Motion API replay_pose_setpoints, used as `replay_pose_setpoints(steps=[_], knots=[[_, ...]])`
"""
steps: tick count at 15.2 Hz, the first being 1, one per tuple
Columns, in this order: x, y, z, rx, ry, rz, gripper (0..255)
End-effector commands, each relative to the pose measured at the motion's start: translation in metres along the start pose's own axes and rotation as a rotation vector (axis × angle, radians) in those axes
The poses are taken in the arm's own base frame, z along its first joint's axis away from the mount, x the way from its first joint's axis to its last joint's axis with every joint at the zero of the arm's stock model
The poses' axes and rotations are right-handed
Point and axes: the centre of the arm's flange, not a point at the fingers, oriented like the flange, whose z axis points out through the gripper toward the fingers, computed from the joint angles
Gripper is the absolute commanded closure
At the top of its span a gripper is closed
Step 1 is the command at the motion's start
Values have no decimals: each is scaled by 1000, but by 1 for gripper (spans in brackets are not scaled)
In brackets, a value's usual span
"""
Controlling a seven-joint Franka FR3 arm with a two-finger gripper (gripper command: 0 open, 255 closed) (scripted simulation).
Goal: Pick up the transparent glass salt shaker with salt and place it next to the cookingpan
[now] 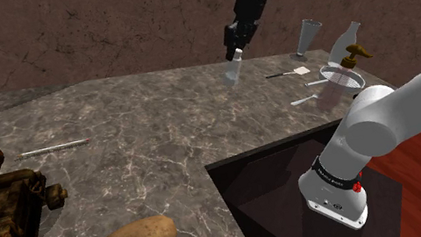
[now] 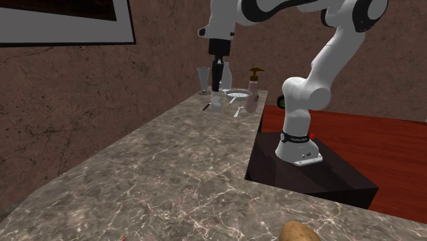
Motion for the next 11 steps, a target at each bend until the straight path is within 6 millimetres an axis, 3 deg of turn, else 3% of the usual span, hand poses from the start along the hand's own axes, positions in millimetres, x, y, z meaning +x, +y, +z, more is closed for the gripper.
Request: replay_pose_setpoints(steps=[1, 11], knots=[[0, 13, -4, 0, 0, 0, 255], [-9, 144, -15, 0, 0, 0, 255]])
